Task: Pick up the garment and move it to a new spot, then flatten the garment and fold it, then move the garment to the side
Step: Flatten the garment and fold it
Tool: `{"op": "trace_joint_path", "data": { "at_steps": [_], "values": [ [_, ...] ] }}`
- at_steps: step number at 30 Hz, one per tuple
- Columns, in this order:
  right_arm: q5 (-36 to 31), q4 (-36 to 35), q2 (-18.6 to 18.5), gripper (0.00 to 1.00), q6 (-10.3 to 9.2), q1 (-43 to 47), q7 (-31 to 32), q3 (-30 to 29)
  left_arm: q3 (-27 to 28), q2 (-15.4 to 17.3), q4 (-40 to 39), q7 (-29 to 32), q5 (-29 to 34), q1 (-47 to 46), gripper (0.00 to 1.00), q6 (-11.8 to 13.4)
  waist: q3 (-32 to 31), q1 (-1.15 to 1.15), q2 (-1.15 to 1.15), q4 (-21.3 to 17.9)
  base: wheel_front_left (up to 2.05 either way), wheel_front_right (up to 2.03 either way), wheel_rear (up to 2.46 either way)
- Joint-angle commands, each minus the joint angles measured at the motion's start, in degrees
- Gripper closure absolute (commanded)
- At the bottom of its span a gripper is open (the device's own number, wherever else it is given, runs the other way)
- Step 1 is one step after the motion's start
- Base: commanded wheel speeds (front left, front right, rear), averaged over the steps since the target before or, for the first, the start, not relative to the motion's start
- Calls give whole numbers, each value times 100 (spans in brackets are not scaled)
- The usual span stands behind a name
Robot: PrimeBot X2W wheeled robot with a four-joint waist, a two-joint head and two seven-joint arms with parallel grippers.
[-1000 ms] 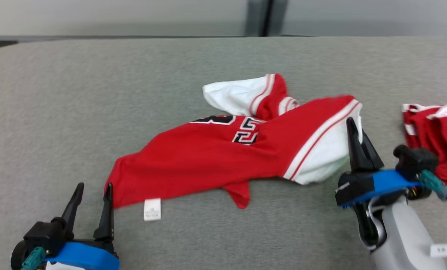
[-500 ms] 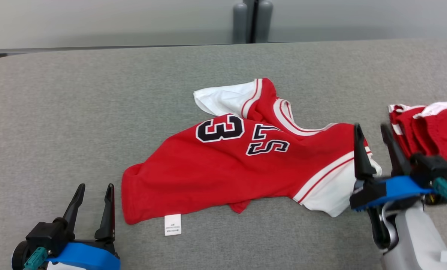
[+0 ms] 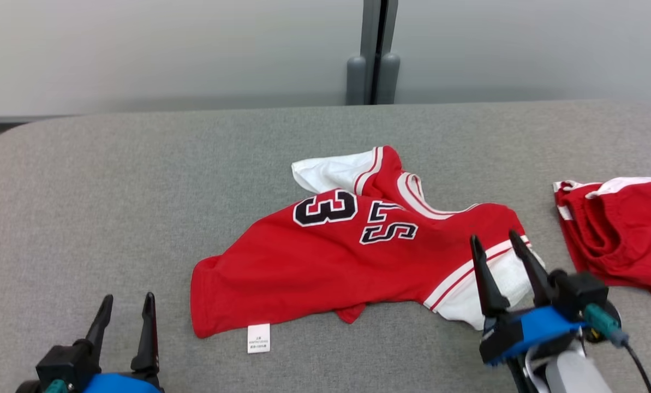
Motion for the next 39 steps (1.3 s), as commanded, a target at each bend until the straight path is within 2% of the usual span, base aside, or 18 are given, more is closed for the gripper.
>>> {"op": "trace_joint_path", "data": {
  "at_steps": [1, 11, 22, 31, 39],
  "values": [
    [6, 41, -28, 0, 0, 171, -4, -5, 28, -51, 27, 3, 61, 80, 0, 12, -123, 1, 0, -92, 0, 0, 0],
    [1, 272, -29, 0, 0, 755, -4, 97, 123, -286, 192, 2, 431, 429, 0, 12, -596, 1, 0, -306, 0, 0, 0],
    [57, 440, -28, 0, 0, 687, -4, 367, -80, -373, 328, 3, 379, 459, 0, 12, -737, 1, 0, -290, 0, 0, 0],
    [68, 381, -29, 0, 0, 613, -4, 500, -797, -142, 691, 2, -354, 287, 0, 12, -462, 1, 0, -473, 0, 0, 0],
    [-26, 205, -28, 0, 0, 579, -4, 390, -1018, 134, 1034, 2, -898, 84, 0, 12, -109, 1, 0, -744, 0, 0, 0]
  ]
}}
